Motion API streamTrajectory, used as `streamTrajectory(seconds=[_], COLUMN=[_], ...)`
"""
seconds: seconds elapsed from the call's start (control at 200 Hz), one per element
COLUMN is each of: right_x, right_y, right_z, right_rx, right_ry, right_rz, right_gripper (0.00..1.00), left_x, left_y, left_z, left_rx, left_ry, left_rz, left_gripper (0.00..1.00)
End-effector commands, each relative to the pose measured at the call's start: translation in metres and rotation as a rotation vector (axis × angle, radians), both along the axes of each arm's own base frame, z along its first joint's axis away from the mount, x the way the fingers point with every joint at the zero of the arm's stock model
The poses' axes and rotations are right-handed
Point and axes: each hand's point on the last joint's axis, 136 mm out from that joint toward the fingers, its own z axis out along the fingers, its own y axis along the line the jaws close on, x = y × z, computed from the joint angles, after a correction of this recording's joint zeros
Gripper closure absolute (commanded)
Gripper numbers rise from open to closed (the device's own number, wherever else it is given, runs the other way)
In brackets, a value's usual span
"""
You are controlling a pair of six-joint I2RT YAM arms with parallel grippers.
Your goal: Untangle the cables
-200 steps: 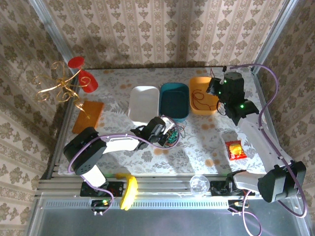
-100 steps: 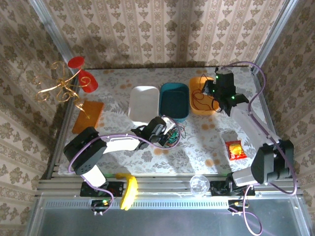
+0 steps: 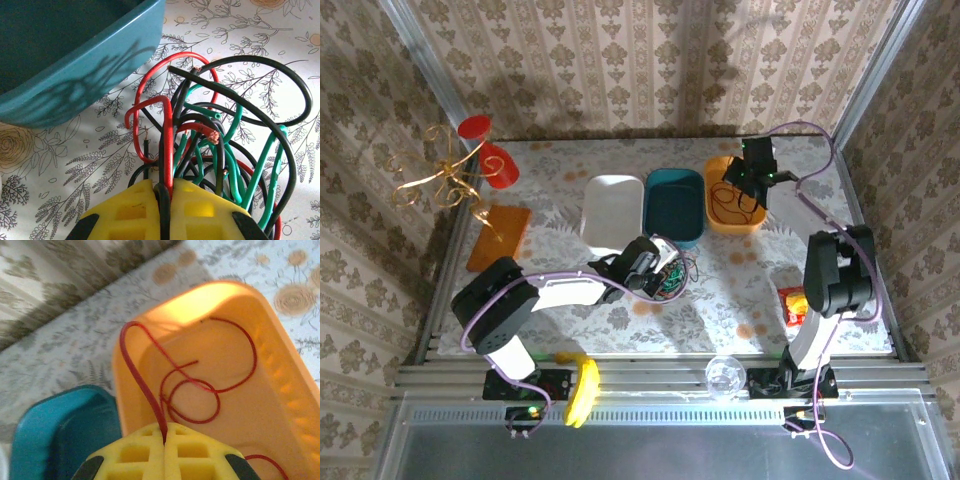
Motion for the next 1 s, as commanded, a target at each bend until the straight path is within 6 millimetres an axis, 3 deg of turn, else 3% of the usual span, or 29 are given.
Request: streamTrajectory(seconds=[0.0, 0.11, 0.25, 0.415, 0.575, 0.81, 0.995], right_x=[-0.006, -0.007, -0.008, -0.010, -0.013, -0.024, -0.034], right_y=[-0.014, -0.013, -0.016, -0.021, -0.031, -0.038, -0.031], right_z=[-0.030, -0.051, -0.060, -0.062, -0.046, -0.020, -0.004], right_rx=[-0.022, -0.030, -0.043, -0.072, -0.109, -0.124, -0.092], right_ry=[0.119, 0.184, 0.206, 0.232, 0.207, 0.138, 0.087], right_rz=[-0.100, -0.097, -0.108, -0.131, -0.172, -0.198, -0.151], right_gripper=[1.00, 1.00, 1.00, 0.79, 0.59, 0.56, 0.53], left_x=[-0.010, -0.011, -0.011, -0.008, -0.006, -0.003, -0.001], left_y=[-0.003, -0.003, -0.003, -0.002, 0.001, -0.001, -0.001], left_z=[-0.011, -0.010, -0.009, -0.004, 0.002, 0.006, 0.007], left_rx=[0.043, 0.041, 0.038, 0.031, 0.012, -0.007, -0.014], left_ry=[0.029, 0.027, 0.021, 0.012, 0.003, 0.011, 0.017], left_rz=[-0.053, -0.060, -0.058, -0.043, -0.026, -0.025, -0.020], left_gripper=[1.00, 1.00, 1.00, 1.00, 1.00, 1.00, 1.00])
